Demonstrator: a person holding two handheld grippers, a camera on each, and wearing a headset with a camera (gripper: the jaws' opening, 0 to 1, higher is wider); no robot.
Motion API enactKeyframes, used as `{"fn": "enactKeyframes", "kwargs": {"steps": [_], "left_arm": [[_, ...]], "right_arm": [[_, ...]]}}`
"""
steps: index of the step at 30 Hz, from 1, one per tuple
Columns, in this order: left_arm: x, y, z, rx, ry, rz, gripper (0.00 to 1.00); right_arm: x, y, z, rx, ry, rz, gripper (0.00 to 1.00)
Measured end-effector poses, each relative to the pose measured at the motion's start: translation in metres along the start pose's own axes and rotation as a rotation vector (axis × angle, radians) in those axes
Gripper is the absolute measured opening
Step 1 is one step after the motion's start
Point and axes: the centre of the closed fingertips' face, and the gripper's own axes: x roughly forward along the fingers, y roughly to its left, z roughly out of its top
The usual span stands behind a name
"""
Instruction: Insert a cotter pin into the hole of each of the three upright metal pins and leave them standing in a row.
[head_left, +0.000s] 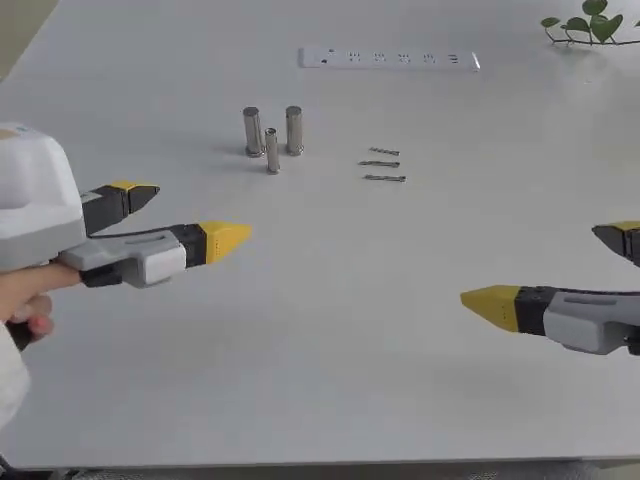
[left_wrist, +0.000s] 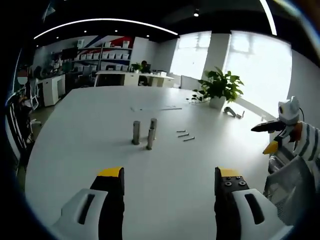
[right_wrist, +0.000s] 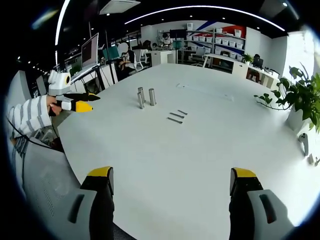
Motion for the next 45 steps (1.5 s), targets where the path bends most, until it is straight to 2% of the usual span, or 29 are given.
{"fn": "enactKeyframes", "kwargs": {"steps": [4,7,10,13,19,26,29,30,32,34,37,39,45], "left_arm": [[0.014,0.004,0.009,0.013,-0.01,-0.016,0.64],[0.027,0.003,0.015,-0.017,-0.023,-0.047,0.54],[0.037,0.004,0.02,-0.016,-0.03,-0.053,0.48],[0.047,0.005,0.025,-0.01,-0.028,-0.062,0.45],[0.062,0.01,0.032,0.028,-0.012,-0.066,0.38],[0.081,0.019,0.037,0.052,0.019,-0.077,0.32],[0.088,0.023,0.038,0.098,0.04,-0.069,0.31],[0.093,0.016,0.038,0.112,0.051,-0.07,0.3],[0.098,0.019,0.037,0.111,0.065,-0.074,0.29],[0.102,0.022,0.036,0.111,0.07,-0.071,0.29],[0.102,0.019,0.034,0.122,0.073,-0.067,0.26],[0.106,0.019,0.034,0.146,0.082,-0.077,0.25],[0.118,0.026,0.038,0.173,0.091,-0.062,0.22]], "right_arm": [[-0.001,0.0,0.0,0.0,0.0,-0.004,0.96],[-0.001,-0.001,-0.002,-0.009,0.012,-0.009,0.96],[-0.001,-0.002,-0.003,-0.025,0.023,-0.02,0.96],[-0.002,-0.004,-0.004,-0.042,0.025,-0.034,0.96],[-0.003,-0.006,-0.003,-0.021,0.014,-0.035,0.95],[-0.004,-0.012,-0.003,-0.015,0.007,-0.05,0.95],[-0.005,-0.013,-0.004,-0.007,0.01,-0.056,0.95],[-0.005,-0.013,-0.005,-0.006,0.011,-0.056,0.95],[-0.004,-0.013,-0.006,0.0,0.011,-0.055,0.95],[-0.004,-0.011,-0.005,0.013,-0.003,-0.048,0.95],[-0.004,-0.009,-0.005,0.033,-0.009,-0.039,0.95],[-0.004,-0.009,-0.006,0.034,-0.003,-0.041,0.95],[-0.004,-0.008,-0.011,0.04,0.01,-0.046,0.95]]}}
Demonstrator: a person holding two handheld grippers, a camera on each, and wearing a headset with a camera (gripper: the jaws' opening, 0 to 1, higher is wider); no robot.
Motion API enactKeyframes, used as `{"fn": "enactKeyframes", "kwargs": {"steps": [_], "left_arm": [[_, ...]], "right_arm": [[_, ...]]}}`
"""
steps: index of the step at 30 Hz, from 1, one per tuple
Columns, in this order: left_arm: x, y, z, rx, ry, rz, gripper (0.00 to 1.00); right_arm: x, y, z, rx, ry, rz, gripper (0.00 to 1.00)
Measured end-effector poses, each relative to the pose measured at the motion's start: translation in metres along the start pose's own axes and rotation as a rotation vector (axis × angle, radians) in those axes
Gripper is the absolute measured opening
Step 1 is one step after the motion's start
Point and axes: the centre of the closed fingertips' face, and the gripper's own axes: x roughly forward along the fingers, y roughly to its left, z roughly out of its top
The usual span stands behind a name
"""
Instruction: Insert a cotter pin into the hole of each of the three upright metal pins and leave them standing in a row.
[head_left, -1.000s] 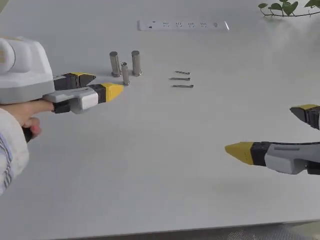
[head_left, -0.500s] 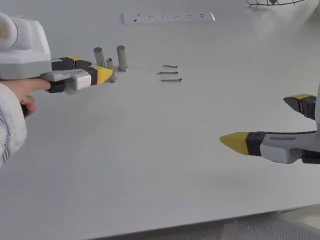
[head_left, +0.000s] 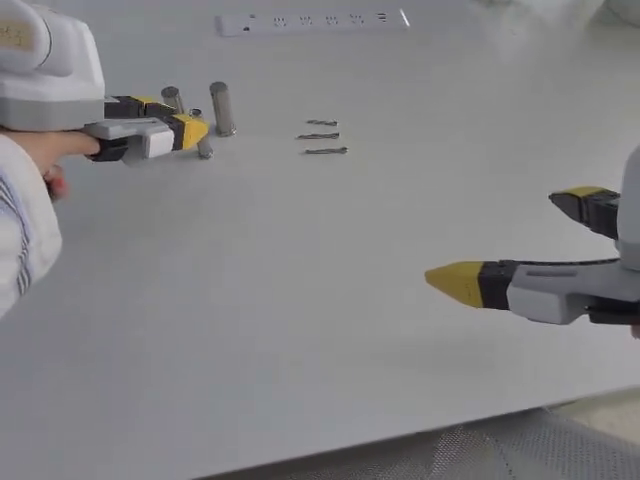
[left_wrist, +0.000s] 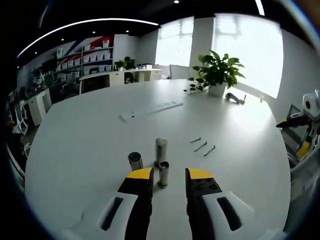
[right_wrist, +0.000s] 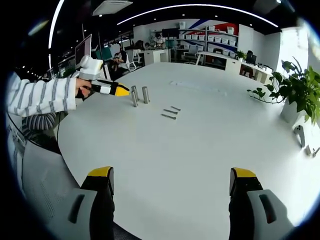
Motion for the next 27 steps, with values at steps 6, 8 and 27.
{"fn": "enactKeyframes", "kwargs": {"steps": [6,8,27], "left_arm": [[0.012,-0.001,-0.001,-0.004,0.032,0.012,0.09],[0.015,-0.001,-0.001,0.0,0.041,0.008,0.1],[0.025,0.005,-0.005,0.088,0.085,0.005,0.06]], "right_arm": [[-0.003,-0.003,-0.002,0.0,0.002,-0.006,0.95],[-0.004,-0.004,-0.002,0.001,0.001,-0.009,0.95],[-0.008,-0.004,-0.005,0.009,0.006,-0.014,0.94]]}}
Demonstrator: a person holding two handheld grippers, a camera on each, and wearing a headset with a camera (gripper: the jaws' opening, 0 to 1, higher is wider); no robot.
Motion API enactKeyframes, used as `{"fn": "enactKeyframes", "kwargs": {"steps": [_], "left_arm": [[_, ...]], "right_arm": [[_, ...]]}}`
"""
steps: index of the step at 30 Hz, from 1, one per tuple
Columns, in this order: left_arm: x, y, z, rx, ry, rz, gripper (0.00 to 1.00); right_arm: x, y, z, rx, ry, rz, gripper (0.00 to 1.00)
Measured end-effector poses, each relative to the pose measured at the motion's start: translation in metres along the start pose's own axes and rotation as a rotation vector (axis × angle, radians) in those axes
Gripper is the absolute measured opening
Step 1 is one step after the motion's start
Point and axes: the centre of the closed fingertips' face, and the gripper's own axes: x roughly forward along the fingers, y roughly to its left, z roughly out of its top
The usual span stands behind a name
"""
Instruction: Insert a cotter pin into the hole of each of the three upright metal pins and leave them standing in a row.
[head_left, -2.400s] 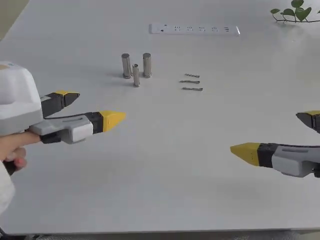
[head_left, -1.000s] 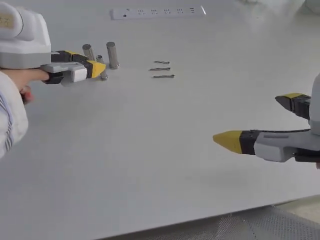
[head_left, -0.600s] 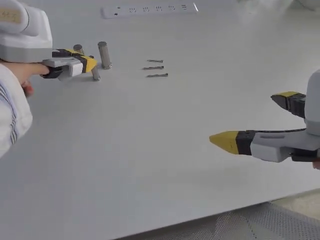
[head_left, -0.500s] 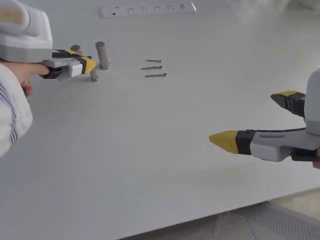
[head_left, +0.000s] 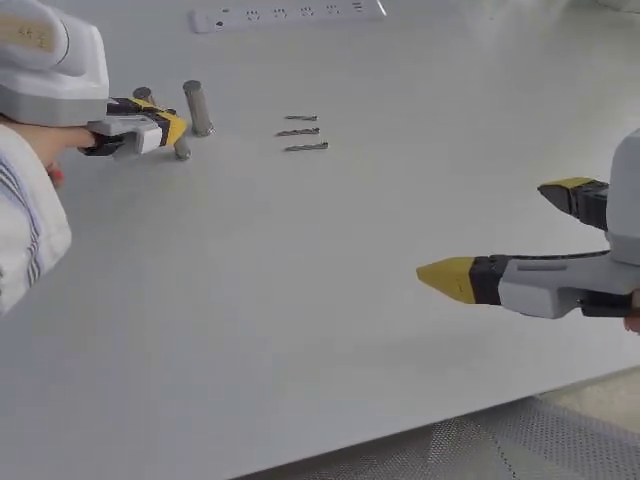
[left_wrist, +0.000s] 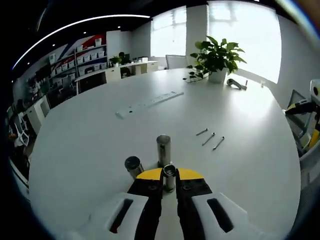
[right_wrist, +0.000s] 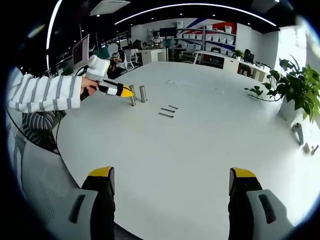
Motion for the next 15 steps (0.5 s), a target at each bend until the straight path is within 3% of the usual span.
{"fn": "enactKeyframes", "kwargs": {"steps": [6,8,12,14,15], "left_arm": [[-0.002,0.001,0.0,0.007,0.013,0.008,0.05],[-0.006,0.0,0.007,0.066,-0.012,0.013,0.05],[-0.01,-0.011,0.013,0.135,-0.023,-0.027,0.05],[-0.016,-0.022,0.017,0.205,-0.028,-0.044,0.05],[-0.018,-0.027,0.018,0.205,-0.03,-0.05,0.05]], "right_arm": [[-0.001,-0.001,0.0,0.0,0.003,-0.007,0.93],[-0.001,-0.001,-0.001,-0.001,0.007,-0.009,0.93],[0.001,0.001,-0.001,0.002,0.004,-0.001,0.93],[0.002,0.003,0.001,-0.001,-0.003,0.006,0.93],[0.002,0.004,0.002,-0.004,-0.006,0.009,0.93]]}}
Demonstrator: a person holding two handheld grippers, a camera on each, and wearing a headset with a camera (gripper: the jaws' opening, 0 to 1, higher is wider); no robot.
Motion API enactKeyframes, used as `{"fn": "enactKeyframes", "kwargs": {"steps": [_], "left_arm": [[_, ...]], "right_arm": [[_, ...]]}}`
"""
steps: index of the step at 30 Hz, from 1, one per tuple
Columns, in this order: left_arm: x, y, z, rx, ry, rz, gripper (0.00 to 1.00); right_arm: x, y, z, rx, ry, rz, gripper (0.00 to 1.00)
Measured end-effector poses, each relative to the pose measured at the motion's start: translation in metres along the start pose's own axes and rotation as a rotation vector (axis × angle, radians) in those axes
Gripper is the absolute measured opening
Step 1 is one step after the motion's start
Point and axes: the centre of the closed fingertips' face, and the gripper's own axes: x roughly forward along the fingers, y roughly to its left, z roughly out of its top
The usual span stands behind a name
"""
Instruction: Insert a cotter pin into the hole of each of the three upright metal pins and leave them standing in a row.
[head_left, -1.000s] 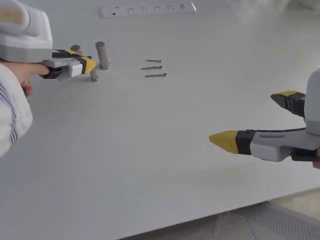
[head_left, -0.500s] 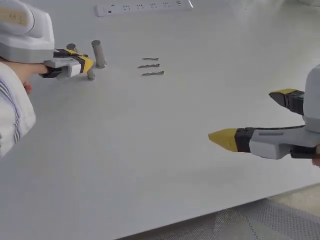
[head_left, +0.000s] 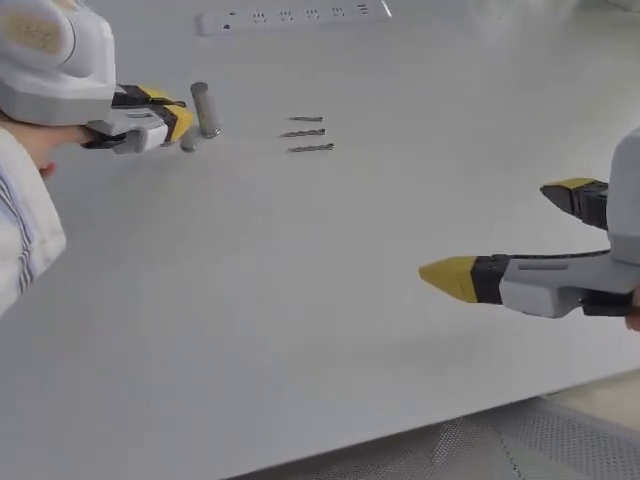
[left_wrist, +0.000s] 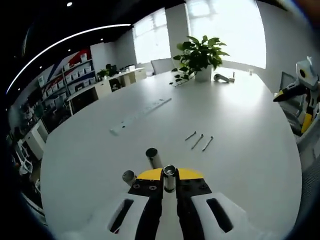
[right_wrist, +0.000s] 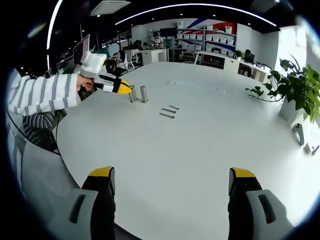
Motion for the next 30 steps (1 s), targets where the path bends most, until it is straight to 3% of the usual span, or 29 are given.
{"fn": "enactKeyframes", "kwargs": {"steps": [5,8,11,15,22,30], "left_arm": [[-0.01,-0.024,0.019,-0.034,-0.06,-0.056,0.05],[-0.017,-0.04,0.028,-0.012,-0.073,-0.075,0.05],[-0.023,-0.066,0.04,0.005,-0.095,-0.104,0.05],[-0.026,-0.095,0.047,0.025,-0.101,-0.139,0.05],[-0.023,-0.13,0.047,0.038,-0.093,-0.191,0.05],[-0.011,-0.14,0.025,0.023,-0.067,-0.218,0.05]], "right_arm": [[0.002,0.007,0.005,-0.018,-0.018,0.02,0.93],[0.001,0.013,0.008,-0.033,-0.027,0.04,0.93],[0.001,0.015,0.009,-0.04,-0.031,0.048,0.94],[0.001,0.02,0.013,-0.038,-0.052,0.074,0.96],[0.0,0.024,0.019,-0.05,-0.08,0.095,0.98],[-0.001,0.03,0.017,-0.048,-0.086,0.118,0.98]]}}
